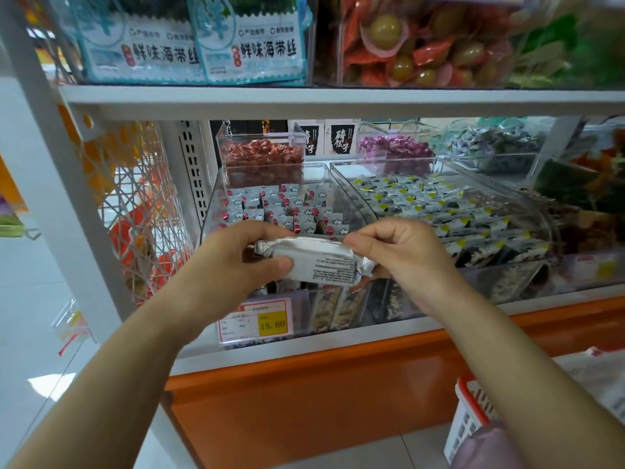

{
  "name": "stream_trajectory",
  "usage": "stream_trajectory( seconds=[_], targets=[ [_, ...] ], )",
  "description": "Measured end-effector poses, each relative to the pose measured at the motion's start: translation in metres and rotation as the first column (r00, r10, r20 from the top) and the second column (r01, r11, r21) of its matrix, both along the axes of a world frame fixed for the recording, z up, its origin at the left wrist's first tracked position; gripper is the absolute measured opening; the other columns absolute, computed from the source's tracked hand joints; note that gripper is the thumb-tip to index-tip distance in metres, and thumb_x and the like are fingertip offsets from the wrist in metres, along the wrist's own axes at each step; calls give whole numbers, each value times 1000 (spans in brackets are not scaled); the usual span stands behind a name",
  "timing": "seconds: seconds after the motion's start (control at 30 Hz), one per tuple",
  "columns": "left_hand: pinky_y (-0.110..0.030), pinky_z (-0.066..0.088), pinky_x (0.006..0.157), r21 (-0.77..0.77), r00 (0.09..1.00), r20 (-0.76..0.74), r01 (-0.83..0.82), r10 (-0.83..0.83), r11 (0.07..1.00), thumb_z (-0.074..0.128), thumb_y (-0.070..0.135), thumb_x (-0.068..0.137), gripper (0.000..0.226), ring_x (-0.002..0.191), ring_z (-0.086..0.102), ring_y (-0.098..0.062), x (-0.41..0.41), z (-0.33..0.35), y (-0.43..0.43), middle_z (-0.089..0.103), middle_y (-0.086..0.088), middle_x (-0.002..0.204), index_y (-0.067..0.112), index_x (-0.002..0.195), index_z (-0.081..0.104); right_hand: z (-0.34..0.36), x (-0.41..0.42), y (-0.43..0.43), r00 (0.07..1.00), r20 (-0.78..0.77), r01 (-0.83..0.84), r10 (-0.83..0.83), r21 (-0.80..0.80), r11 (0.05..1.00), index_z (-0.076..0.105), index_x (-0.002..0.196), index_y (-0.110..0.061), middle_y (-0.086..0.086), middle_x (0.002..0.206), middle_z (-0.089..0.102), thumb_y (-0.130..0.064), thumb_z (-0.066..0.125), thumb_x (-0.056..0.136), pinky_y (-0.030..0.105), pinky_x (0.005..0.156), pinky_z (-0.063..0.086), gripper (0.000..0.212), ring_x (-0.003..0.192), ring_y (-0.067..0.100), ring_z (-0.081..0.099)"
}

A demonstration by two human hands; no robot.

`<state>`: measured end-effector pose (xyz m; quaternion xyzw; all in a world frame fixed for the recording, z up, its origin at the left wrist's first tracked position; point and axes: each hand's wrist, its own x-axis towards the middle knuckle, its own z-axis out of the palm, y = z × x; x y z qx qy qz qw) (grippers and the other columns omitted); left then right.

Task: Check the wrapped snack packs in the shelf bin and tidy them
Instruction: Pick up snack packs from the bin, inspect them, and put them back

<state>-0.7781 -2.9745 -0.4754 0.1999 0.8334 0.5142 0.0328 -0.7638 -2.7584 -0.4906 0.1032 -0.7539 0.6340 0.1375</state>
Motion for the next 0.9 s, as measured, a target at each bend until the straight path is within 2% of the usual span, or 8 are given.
stream_trajectory(
  seconds=[0.17,0.27,0.37,0.43,0.53,0.67,0.77,0.9],
  targets=[
    [-41,57,80,83,997,52,-55,51,995,61,22,87,16,78,70,-14,-3,-3,2,72,2,89,29,101,63,-5,1,-4,999,20,-49,50,-72,996,70,84,-13,1,80,73,-27,60,85,30,58,60,17,77,16,71],
    [-33,59,71,176,990,62,-139,130,974,56,22,90,7,76,70,-18,-6,-4,3,67,-7,98,24,96,59,-6,2,-7,993,34,-106,110,-89,990,65,107,-19,1,96,70,-37,66,70,31,69,59,41,85,16,70],
    [-27,59,63,184,986,26,-164,162,969,54,23,91,4,71,69,-16,-6,-2,5,65,-11,93,21,91,58,-6,3,-15,994,-10,-113,112,-61,992,60,108,-30,-7,94,72,-17,72,75,26,71,58,37,83,16,71],
    [-31,60,62,149,984,-19,-170,175,974,53,25,92,6,68,69,-15,-6,0,8,66,-9,89,23,89,58,-5,0,-20,997,-48,-69,66,-50,996,60,111,-25,-5,96,70,-7,67,82,26,69,58,35,81,14,70],
    [-40,58,66,17,942,-236,-243,240,970,47,37,93,19,76,66,-17,-10,0,10,65,-4,95,23,101,57,0,-10,-26,1000,-18,-8,5,-136,991,61,114,-17,8,111,63,-10,65,84,28,69,59,31,77,14,70],
    [-43,31,104,-350,747,-625,-529,227,773,42,45,93,49,130,33,-26,-28,-2,-3,45,-7,138,17,133,45,15,-42,-35,987,-38,146,-153,-146,978,55,97,-15,14,107,61,-5,65,85,25,62,59,18,79,19,69],
    [-46,13,113,-530,799,-566,-541,202,653,35,51,93,59,141,8,-23,-41,-12,-11,20,-5,154,19,142,32,28,-80,-47,970,-91,223,-226,-41,974,50,94,-11,11,106,58,-5,65,85,30,63,59,18,80,22,68],
    [-45,15,114,-539,829,-513,-513,223,667,33,55,91,65,143,9,-24,-48,-19,-11,16,-7,155,16,143,29,33,-128,-62,955,-158,281,-252,203,938,53,111,-4,7,108,58,-11,66,84,39,83,55,30,94,24,62]
  ],
)
